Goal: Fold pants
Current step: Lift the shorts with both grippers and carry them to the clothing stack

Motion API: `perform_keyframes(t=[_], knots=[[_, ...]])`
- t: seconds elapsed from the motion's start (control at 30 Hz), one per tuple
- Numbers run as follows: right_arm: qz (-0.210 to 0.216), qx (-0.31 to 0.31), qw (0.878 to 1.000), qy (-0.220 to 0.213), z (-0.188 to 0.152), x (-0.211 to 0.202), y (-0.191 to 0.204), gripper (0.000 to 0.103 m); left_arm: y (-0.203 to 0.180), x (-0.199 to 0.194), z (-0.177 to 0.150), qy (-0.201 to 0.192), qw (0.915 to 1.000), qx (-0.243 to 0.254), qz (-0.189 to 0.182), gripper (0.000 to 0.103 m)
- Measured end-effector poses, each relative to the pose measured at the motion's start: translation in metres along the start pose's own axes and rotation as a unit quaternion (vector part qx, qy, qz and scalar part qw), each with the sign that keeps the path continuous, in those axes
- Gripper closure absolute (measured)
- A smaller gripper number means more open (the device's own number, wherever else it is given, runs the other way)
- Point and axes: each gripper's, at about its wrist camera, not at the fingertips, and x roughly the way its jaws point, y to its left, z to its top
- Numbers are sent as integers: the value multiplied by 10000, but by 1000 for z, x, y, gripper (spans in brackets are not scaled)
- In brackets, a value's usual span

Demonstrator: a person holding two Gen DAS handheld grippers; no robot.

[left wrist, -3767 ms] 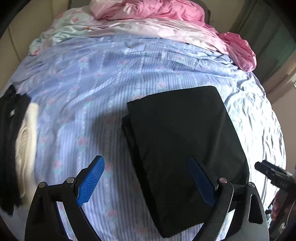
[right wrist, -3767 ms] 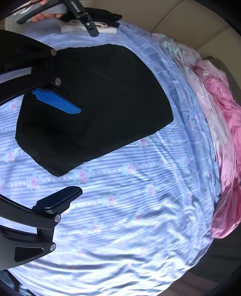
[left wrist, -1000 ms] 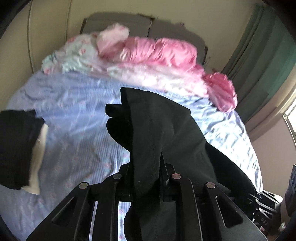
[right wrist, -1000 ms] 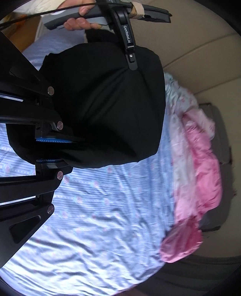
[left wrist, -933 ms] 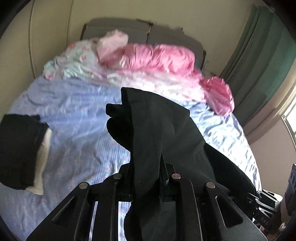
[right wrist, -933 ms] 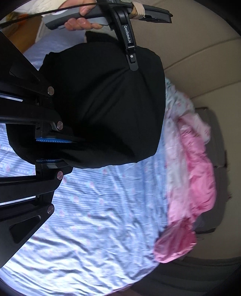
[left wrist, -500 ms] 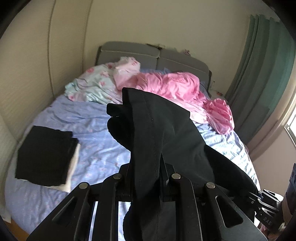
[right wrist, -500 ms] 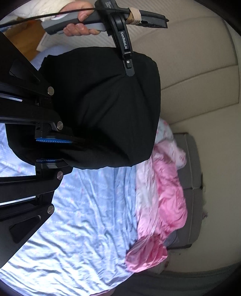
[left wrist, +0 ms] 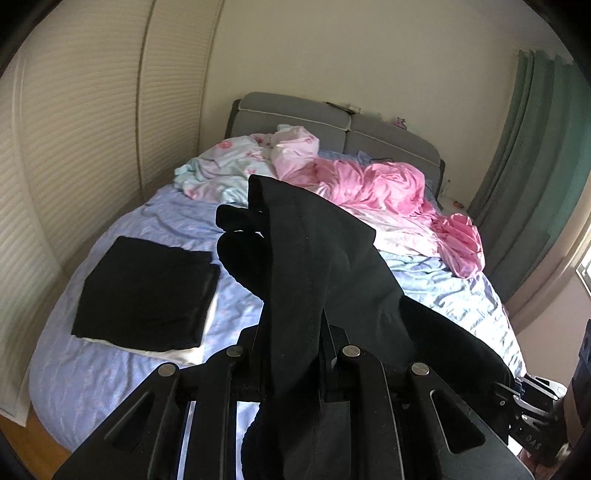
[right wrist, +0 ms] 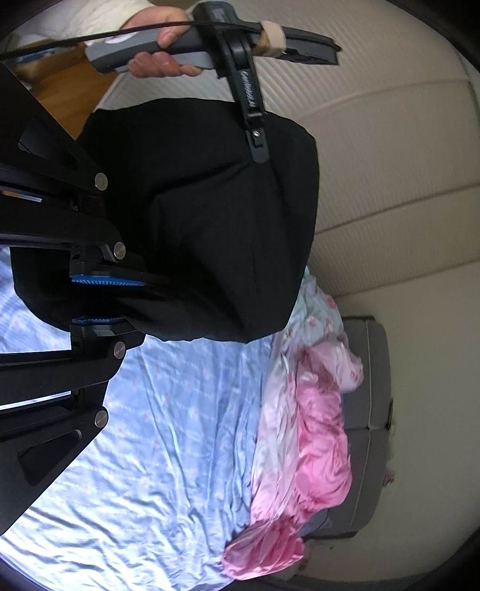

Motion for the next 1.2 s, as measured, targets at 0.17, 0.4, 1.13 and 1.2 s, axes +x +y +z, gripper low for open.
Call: perform_keyframes(t=[0.17,0.4,1.13,1.2], knots=[[-27,-66,9999,114,-4,20,54,90,61,-3,-6,240,9996,-33,-123,84],[-174,132,9991,351,-4,54,130,90,139,0,3,498,9982,76,-315,84],[-760,95,9966,295,66,195,247,90,286,100,103,699,9921,795,-673,84],[-802,78,9963,308,76,208,248,90,294,116,114,722,9908,923,-675,84]])
